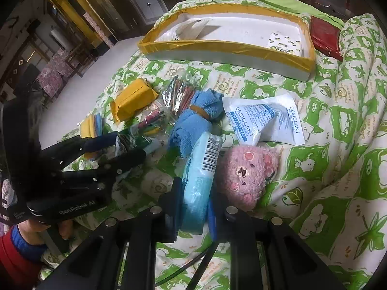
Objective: Organize soft objects
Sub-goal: 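Grasp blue cartoon tissue pack with right gripper while left gripper reaches green sachet, then close left gripper on the green-and-white granule sachet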
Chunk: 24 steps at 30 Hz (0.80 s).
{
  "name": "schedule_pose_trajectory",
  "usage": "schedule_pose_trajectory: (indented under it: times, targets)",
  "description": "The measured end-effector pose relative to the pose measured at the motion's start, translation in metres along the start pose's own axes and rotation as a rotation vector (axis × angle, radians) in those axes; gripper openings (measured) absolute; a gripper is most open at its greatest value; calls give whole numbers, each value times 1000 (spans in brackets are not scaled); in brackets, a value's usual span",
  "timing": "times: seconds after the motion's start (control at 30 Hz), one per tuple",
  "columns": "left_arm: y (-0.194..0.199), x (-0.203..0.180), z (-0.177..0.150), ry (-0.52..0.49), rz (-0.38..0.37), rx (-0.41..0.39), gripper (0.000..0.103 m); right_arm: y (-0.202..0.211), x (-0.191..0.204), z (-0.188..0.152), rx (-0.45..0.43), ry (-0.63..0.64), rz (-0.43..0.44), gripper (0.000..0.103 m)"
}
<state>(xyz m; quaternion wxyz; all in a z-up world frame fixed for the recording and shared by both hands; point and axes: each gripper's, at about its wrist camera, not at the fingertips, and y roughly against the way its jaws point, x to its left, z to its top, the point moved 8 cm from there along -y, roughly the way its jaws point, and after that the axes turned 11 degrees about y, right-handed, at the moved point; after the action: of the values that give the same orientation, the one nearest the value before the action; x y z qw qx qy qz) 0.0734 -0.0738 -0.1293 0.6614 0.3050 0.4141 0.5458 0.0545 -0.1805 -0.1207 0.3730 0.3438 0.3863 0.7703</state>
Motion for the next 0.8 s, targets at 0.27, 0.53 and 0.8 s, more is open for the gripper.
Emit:
schedule_pose_trajectory:
  times: [0.27, 0.53, 0.8]
  targets:
    - [16, -2, 4, 16, -47, -62, 58, 14, -1, 9, -86, -16, 21, 15]
    - [24, 0, 8, 42, -78, -91, 58, 20, -4, 12, -114, -26, 11, 15]
    - [27, 0, 10, 49, -75, -101, 58, 23, -9, 13, -124, -43, 1, 15]
